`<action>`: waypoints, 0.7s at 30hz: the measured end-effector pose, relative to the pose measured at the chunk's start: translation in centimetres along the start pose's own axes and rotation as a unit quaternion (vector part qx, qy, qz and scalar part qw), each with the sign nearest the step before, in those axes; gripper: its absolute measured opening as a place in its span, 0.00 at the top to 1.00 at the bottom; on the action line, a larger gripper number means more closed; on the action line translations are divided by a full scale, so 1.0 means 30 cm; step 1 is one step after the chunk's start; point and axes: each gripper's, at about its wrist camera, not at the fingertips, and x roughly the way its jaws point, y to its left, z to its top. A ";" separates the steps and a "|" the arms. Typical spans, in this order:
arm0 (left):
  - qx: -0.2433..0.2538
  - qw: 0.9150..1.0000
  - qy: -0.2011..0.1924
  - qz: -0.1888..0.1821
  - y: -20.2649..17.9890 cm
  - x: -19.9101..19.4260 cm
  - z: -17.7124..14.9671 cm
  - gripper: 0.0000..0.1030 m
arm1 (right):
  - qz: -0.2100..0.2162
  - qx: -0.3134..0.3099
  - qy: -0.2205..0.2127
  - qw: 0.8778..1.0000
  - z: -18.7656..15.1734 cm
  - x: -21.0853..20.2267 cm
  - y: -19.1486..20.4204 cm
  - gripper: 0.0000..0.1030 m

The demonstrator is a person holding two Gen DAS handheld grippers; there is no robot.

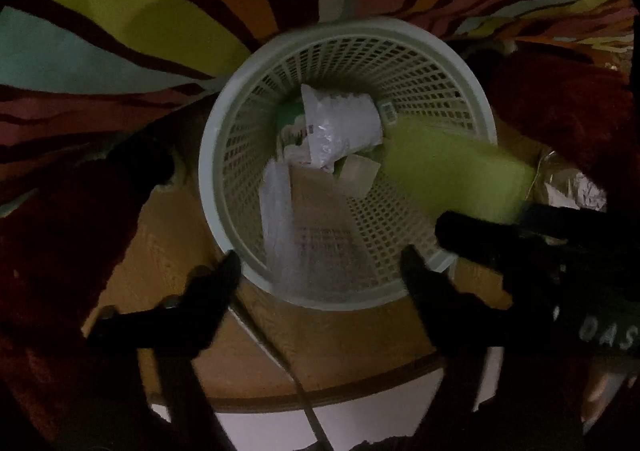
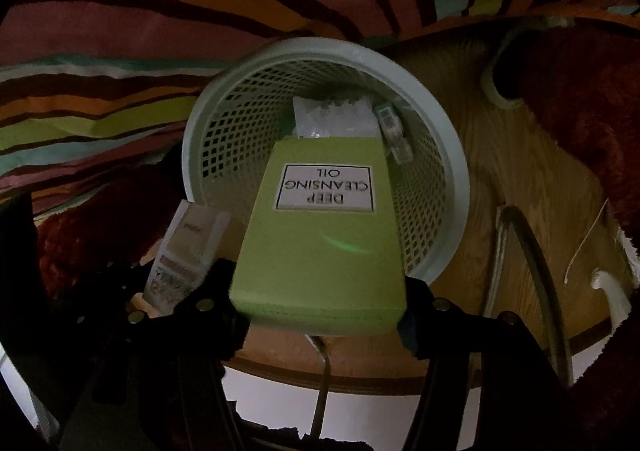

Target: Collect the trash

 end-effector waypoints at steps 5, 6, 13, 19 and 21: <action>0.000 1.000 -0.006 0.002 -0.002 -0.010 -0.006 0.18 | -0.003 0.010 0.001 1.000 -0.002 0.005 -0.002 0.10; 0.000 1.000 -0.007 0.002 -0.001 -0.012 -0.007 0.18 | -0.004 0.011 0.000 1.000 -0.002 0.006 -0.003 0.10; -0.005 1.000 -0.024 0.001 0.007 -0.039 -0.018 0.18 | 0.000 0.012 -0.008 1.000 -0.012 -0.001 -0.016 0.10; -0.019 0.999 -0.046 -0.006 0.026 -0.078 -0.031 0.18 | 0.005 0.013 -0.031 0.999 -0.036 -0.032 -0.008 0.09; -0.026 0.998 -0.057 -0.010 0.036 -0.095 -0.037 0.18 | 0.006 0.011 -0.039 0.999 -0.044 -0.044 -0.002 0.09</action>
